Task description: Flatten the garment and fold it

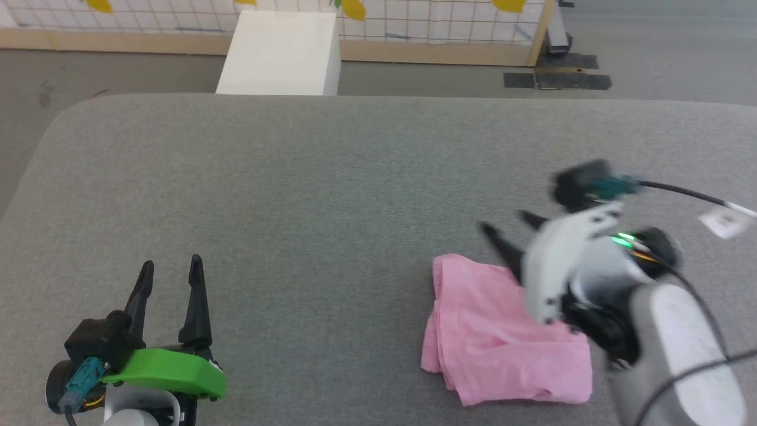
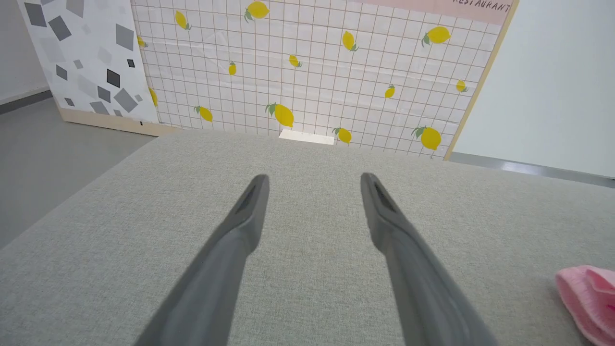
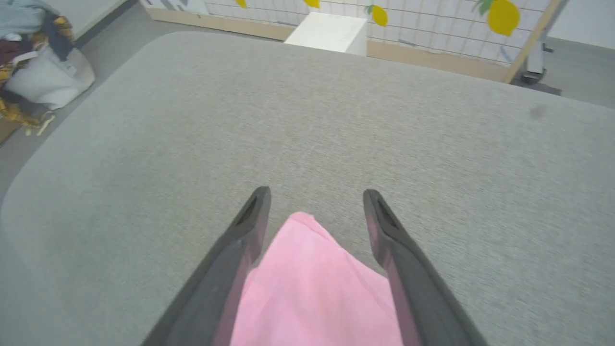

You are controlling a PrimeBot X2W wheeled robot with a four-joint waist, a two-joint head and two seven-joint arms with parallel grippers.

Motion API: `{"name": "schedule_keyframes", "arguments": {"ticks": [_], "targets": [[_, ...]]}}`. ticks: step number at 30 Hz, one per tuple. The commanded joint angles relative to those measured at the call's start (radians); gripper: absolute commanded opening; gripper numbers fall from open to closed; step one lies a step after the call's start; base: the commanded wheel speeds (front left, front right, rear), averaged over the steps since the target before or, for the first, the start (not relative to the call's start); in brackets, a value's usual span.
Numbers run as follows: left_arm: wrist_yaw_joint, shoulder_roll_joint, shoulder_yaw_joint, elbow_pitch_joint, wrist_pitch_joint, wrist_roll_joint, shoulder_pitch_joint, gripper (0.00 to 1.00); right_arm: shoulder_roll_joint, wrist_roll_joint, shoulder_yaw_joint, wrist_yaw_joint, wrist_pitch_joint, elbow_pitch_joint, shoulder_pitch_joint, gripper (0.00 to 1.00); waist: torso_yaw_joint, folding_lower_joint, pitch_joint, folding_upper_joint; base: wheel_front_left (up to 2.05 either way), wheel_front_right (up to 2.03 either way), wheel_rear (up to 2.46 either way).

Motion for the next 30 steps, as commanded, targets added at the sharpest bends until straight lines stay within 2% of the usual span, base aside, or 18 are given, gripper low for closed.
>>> {"name": "schedule_keyframes", "arguments": {"ticks": [1,4,9,19,20,22,26,27,30], "targets": [[0.004,0.002,0.001,-0.003,-0.008,0.01,0.006,1.0,-0.004,-0.042,-0.039,-0.002,0.013,-0.011,0.045,1.0,-0.015,0.0,-0.004,0.0,0.0,0.0,0.0],[0.0,0.008,0.002,-0.005,-0.008,0.021,0.003,1.0,-0.031,-0.152,-0.123,-0.002,0.074,-0.055,0.155,1.0,-0.024,0.0,0.003,0.0,0.0,0.0,0.0],[-0.003,0.007,0.003,-0.006,-0.008,0.031,0.0,1.0,-0.034,-0.211,-0.154,-0.002,0.107,-0.058,0.265,1.0,-0.027,0.0,0.011,0.0,0.0,0.0,0.0],[-0.016,0.0,-0.002,0.007,-0.009,0.034,-0.006,1.0,-0.009,-0.206,-0.135,-0.002,0.06,0.085,0.281,1.0,-0.016,0.0,0.016,0.0,0.0,0.0,0.0],[-0.016,0.001,-0.001,0.007,-0.009,0.034,-0.006,1.0,-0.009,-0.204,-0.13,-0.002,0.059,0.1,0.274,0.38,-0.016,0.0,0.016,0.0,0.0,0.0,0.0],[-0.015,0.003,0.003,0.007,-0.009,0.035,-0.004,1.0,-0.012,-0.196,-0.123,-0.002,0.053,0.117,0.258,0.0,-0.021,0.0,0.018,0.0,0.0,0.0,0.0],[-0.004,0.008,0.027,-0.013,-0.009,0.034,0.007,1.0,-0.059,-0.172,-0.087,-0.002,0.063,0.121,0.216,0.0,-0.065,0.0,0.03,0.0,0.0,0.0,0.0],[0.001,0.01,0.041,-0.03,-0.009,0.034,0.016,1.0,-0.097,-0.157,-0.063,-0.002,0.076,0.113,0.19,0.0,-0.104,0.0,0.041,0.0,0.0,0.0,0.0],[0.01,0.013,0.063,-0.057,-0.009,0.036,0.03,1.0,-0.153,-0.123,-0.025,-0.002,0.101,0.102,0.145,0.0,-0.183,0.0,0.063,0.0,0.0,0.0,0.0]]}}
